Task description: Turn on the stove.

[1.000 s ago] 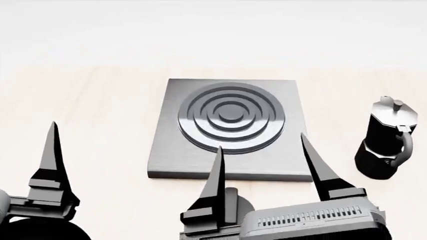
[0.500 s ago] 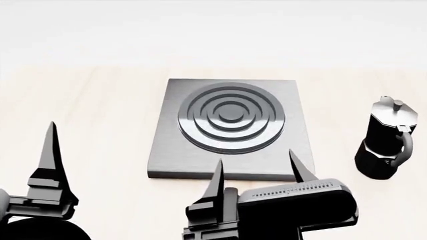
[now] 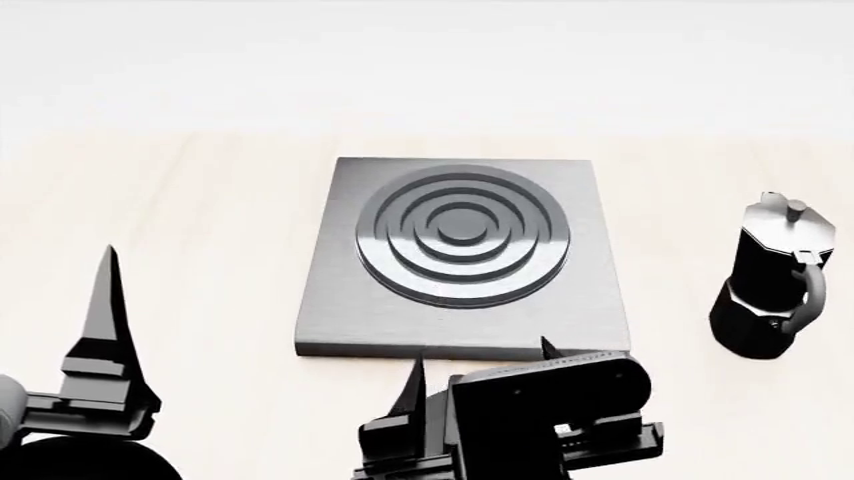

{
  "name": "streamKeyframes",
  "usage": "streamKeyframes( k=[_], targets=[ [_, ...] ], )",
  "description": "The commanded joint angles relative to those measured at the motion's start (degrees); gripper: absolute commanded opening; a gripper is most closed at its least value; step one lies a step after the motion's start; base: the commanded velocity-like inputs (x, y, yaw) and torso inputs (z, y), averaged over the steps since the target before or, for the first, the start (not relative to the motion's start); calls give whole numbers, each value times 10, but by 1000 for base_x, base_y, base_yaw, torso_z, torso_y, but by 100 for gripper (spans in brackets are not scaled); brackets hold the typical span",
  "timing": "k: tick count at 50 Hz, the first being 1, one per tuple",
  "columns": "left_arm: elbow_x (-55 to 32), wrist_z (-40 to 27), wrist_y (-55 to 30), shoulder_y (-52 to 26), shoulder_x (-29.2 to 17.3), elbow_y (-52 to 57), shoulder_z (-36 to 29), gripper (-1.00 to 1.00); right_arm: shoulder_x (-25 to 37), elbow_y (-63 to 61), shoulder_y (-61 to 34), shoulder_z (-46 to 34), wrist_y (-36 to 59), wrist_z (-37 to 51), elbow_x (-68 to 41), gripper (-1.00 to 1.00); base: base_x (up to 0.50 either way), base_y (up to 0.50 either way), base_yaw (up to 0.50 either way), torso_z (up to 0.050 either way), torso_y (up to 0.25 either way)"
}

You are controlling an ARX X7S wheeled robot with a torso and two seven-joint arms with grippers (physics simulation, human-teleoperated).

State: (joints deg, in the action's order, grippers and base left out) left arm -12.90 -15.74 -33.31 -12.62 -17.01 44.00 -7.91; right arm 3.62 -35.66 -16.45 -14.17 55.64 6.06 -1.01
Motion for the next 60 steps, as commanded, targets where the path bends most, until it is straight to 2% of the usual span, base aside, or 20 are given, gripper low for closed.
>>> streamKeyframes(
  k=[1, 30, 60],
  targets=[
    [-2, -3, 0, -1, -2, -1, -3, 100, -4, 36, -4, 3, 11, 5, -20, 100, 0, 0, 0, 0, 0],
    [-7, -10, 7, -1, -7, -9, -3, 100, -5, 114, -28, 12, 34, 30, -69, 100, 0, 0, 0, 0, 0],
    [-10, -17, 10, -2, -13, -12, -9, 100, 5, 235, -41, 5, -40, 41, -97, 100, 0, 0, 0, 0, 0]
  ],
)
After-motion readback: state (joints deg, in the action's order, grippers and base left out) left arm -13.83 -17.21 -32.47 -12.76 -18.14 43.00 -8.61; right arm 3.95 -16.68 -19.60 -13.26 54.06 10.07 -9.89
